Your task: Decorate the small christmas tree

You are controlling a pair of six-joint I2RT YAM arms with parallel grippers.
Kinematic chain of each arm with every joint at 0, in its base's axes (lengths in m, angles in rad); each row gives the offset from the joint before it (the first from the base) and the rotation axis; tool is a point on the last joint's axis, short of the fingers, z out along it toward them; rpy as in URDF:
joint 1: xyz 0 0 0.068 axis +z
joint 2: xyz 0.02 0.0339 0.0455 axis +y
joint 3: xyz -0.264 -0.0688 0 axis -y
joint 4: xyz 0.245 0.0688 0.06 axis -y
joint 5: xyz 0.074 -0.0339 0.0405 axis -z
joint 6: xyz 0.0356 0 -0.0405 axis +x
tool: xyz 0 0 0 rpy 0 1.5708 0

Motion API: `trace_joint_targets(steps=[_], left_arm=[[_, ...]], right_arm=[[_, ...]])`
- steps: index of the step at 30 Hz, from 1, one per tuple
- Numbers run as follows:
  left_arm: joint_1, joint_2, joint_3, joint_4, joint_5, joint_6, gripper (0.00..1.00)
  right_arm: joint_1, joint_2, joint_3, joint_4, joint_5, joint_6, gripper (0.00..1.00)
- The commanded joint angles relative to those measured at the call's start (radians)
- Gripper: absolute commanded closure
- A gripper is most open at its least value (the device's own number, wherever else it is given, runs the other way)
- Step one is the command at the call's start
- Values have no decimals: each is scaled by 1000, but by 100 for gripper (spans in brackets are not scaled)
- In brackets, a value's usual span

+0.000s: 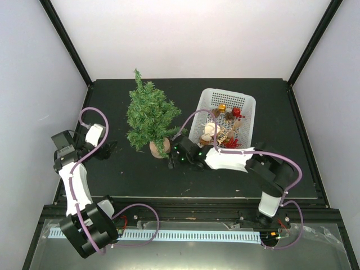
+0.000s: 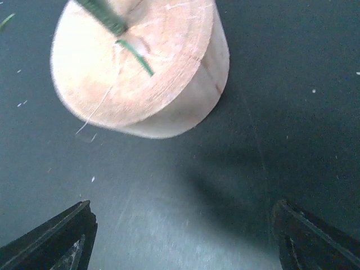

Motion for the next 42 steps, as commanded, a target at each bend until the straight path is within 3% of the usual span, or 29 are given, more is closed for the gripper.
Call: trace_joint_targets(steps=[1,8,14,17,25,32,42], left_arm=[[5,-7,48,-22,48,-22,25],[8,3,69,-11,63,-89,25],[7,13,87,-11,125,-145,25],[8,11,91,5,162,-186,25],[5,25,108,45,185,-232,24],[-3,93,135,56,221,-244,24],[-104,151,157,135,167,-314,24]], right_arm=[[13,-125,-55,28,-52,-72,14],[21,-371,-126,-88,-23,-81,13],[-23,-484,-96,-298,230,-69,13],[-135,-485,-61,-351,168,-81,13],[-424,-411,-60,-272,-93,-95,19],[-440,-420,-157,-214,-192,-84,24],[-439,-478,-271,-201,-244,-81,29]])
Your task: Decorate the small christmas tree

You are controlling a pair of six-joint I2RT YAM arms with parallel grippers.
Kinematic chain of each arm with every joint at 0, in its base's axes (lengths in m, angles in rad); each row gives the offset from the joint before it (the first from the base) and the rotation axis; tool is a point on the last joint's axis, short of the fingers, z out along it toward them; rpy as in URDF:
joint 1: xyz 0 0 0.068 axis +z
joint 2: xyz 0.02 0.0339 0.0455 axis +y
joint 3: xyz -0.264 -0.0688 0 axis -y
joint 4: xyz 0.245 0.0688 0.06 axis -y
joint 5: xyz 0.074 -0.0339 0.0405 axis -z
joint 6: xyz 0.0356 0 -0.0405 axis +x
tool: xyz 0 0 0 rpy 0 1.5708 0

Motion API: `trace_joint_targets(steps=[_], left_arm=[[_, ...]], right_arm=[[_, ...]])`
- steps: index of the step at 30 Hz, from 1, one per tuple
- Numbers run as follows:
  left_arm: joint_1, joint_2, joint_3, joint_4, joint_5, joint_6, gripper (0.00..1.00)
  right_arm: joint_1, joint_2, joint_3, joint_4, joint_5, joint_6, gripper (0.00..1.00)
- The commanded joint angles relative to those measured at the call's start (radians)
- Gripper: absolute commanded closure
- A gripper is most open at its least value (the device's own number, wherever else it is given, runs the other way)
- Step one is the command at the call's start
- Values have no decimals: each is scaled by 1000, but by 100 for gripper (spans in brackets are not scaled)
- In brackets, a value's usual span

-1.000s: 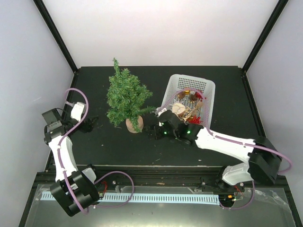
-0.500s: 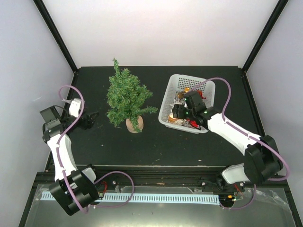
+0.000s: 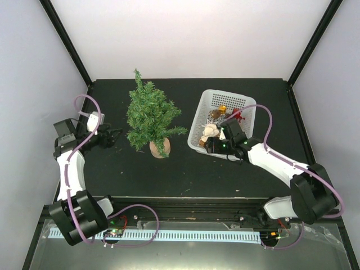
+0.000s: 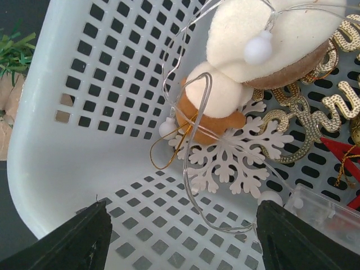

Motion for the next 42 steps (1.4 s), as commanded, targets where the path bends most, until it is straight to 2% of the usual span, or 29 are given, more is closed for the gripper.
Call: trace_joint_targets(steps=[1,8,13,16,18,22,31,42], left_arm=[[-35,8,42,64,-7,-51,24],[-45,29,36,80,-14,-54,24],[-45,46,38,78,-22,-38,24],[-49,54,40,94,-23,-48,24],[-59,57,37,102,-25,-56,24],[-76,49,22,112,-33,-76,24],[-79,-15,-15,101,-85,-48,24],[-78,16,-5,95,-82,-75,24]], right_arm=[[0,-35,-28,1,-45,-3,29],[10,-189,-119,-97,-75,-12,29],[28,-428,-206,-264,-110,10,30],[28,-549,-197,-351,-84,24,30],[28,-565,-156,-346,-52,23,30],[30,-411,-41,-300,-42,-2,30],[127,-54,165,-187,8,-12,30],[235,138,272,-89,-17,35,31]])
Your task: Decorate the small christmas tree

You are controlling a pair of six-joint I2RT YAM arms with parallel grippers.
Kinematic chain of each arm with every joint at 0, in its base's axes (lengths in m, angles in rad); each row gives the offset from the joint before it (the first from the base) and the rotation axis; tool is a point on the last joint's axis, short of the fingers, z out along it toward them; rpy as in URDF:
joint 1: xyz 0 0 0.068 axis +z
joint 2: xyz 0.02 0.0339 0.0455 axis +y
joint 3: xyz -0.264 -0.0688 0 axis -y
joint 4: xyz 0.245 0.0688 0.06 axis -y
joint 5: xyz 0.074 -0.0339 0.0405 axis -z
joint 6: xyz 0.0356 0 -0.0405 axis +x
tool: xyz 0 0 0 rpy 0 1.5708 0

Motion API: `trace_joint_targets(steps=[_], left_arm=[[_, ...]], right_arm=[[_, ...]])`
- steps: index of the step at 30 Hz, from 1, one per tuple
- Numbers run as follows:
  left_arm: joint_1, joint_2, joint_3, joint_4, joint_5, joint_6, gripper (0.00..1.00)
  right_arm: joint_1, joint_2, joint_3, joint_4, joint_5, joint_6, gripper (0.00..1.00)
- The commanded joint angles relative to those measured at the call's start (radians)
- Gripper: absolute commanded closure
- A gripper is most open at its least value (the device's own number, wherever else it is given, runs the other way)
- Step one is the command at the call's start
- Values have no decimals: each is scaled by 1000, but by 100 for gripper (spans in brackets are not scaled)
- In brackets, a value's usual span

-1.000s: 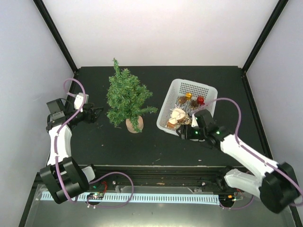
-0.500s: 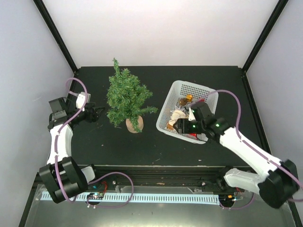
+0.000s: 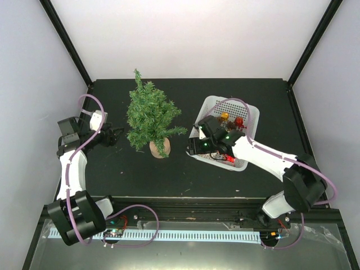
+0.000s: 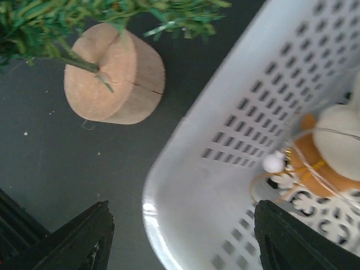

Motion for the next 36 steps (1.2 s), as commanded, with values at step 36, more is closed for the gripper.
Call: trace_joint_targets(steps=[36], left_arm=[[-3,19,13,-17,-6,5,24]], right_arm=[[249,-234,-81,-194,324,120,34]])
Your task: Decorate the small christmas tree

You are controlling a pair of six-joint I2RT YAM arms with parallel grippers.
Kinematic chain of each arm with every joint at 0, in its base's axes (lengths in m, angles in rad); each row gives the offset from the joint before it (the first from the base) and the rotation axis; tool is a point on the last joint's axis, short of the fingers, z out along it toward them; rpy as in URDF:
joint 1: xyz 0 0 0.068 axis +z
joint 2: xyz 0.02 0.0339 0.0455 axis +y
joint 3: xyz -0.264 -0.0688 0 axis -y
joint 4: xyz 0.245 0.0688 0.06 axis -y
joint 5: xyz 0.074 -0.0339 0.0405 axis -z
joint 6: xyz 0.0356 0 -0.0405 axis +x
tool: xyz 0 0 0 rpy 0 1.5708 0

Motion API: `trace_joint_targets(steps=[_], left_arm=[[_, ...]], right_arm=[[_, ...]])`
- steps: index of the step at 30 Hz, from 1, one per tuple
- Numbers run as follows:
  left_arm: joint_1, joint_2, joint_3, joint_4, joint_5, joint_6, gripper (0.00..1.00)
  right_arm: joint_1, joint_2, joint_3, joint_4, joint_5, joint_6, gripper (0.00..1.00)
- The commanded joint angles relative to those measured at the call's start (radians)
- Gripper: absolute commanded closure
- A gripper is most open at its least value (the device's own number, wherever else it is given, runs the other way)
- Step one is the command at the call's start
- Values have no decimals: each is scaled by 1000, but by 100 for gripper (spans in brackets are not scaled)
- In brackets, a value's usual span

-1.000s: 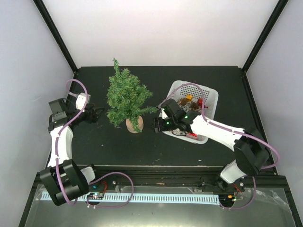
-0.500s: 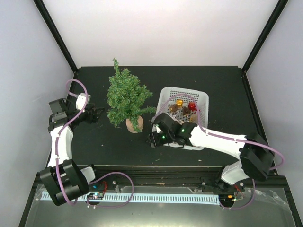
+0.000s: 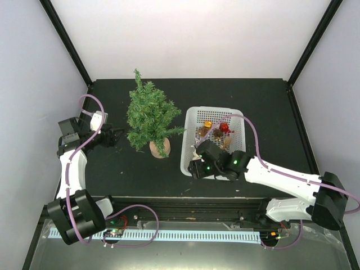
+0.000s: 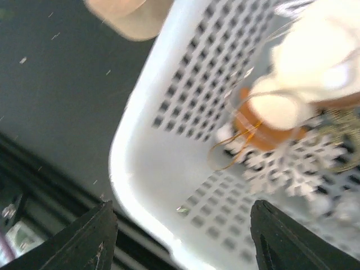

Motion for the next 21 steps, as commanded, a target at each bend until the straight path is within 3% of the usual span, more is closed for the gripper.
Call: trace_joint_targets(steps=[1,5,8,17,21], left_arm=[[-3,10,13,8,-3,-3,24],[-3,16,13,10,-5,0,24],[-4,18,14,8,-7,3,24],[-16,11,32,-7,-18,-1,25],[-31,-1,27,-2,-19,-11,25]], right_arm=[[-99,34,79,-84,133,-29,35],[-202,50,86,-64,140,-21,48],[-238,67,82,-78,169,12,49],[-249,-12,-12,-169,154,104,46],[-255,-106,-68,-233,139,173,34]])
